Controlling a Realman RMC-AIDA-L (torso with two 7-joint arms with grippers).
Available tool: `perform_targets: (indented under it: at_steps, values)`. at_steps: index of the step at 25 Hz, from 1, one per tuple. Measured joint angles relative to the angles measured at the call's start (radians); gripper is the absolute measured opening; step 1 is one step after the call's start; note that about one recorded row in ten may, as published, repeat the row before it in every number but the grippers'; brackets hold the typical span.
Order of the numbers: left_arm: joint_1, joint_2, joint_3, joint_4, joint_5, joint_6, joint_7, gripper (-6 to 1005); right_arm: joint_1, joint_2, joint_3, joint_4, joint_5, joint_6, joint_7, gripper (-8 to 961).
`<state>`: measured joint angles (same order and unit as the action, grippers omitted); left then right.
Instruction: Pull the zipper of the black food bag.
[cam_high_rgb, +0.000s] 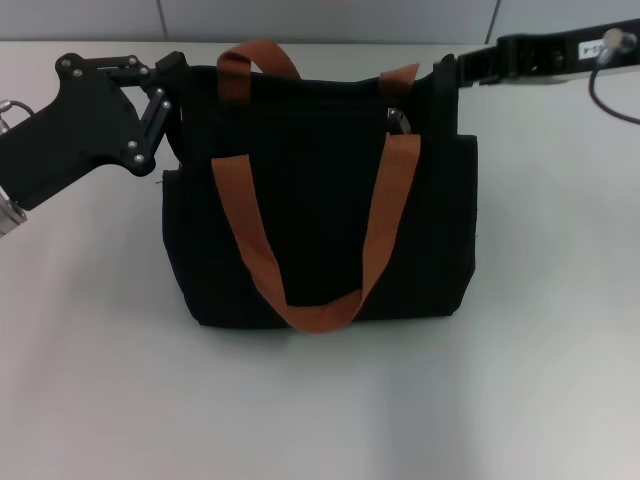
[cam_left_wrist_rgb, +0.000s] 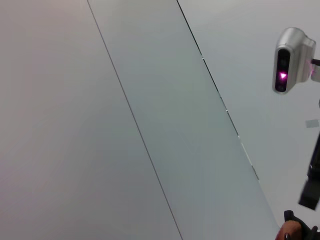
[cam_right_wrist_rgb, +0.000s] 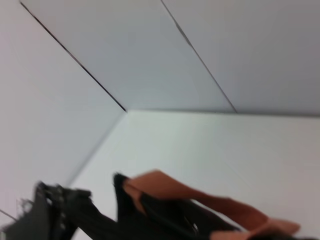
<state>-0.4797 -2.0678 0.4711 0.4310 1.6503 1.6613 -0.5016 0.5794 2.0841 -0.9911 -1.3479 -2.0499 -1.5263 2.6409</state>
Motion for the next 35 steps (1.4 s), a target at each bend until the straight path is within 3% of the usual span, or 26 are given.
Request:
perform_targets:
  at_steps: [8, 12, 15, 21, 27, 33, 35]
  values:
    - [0.003, 0.000, 0.000, 0.000, 0.000, 0.001, -0.003, 91, -0.048, -0.007, 0.055, 0.112, 0.218, -0.010, -0.270, 285]
    - [0.004, -0.002, 0.000, -0.001, 0.000, 0.001, -0.007, 101, -0.053, -0.034, 0.063, 0.304, 0.394, -0.102, -0.602, 457]
    - [0.005, -0.002, 0.000, -0.001, 0.000, 0.000, -0.009, 108, -0.051, -0.037, 0.065, 0.365, 0.437, -0.157, -0.738, 596]
    - [0.004, -0.002, 0.000, -0.004, 0.001, -0.001, -0.011, 122, -0.066, -0.031, 0.063, 0.462, 0.460, -0.303, -1.060, 710]
    - [0.004, -0.002, 0.000, -0.019, 0.000, -0.008, -0.036, 137, -0.111, -0.032, 0.055, 0.603, 0.409, -0.361, -1.326, 719]
    - [0.008, 0.005, 0.012, 0.008, 0.002, 0.000, -0.125, 151, -0.132, -0.017, 0.063, 0.651, 0.281, -0.350, -1.384, 727]
    - [0.008, 0.005, 0.012, 0.008, 0.002, 0.000, -0.125, 215, -0.132, -0.012, 0.063, 0.664, 0.274, -0.341, -1.394, 730]
